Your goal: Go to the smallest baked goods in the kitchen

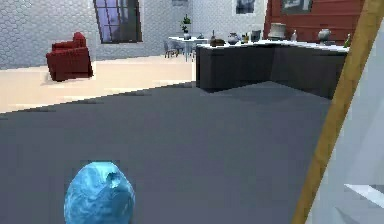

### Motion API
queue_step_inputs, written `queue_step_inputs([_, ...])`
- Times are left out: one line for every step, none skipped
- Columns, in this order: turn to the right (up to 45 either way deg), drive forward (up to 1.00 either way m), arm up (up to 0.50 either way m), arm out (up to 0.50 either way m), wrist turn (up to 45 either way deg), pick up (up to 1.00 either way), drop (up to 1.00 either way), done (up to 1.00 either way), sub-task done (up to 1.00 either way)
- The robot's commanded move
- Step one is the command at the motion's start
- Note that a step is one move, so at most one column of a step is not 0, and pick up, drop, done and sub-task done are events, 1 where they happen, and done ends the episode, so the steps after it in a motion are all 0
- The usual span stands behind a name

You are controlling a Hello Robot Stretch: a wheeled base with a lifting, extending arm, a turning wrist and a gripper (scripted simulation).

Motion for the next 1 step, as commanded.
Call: queue_step_inputs([0.0, 0.65, 0.0, 0.0, 0.0, 0.0, 0.0, 0.0, 0.0])
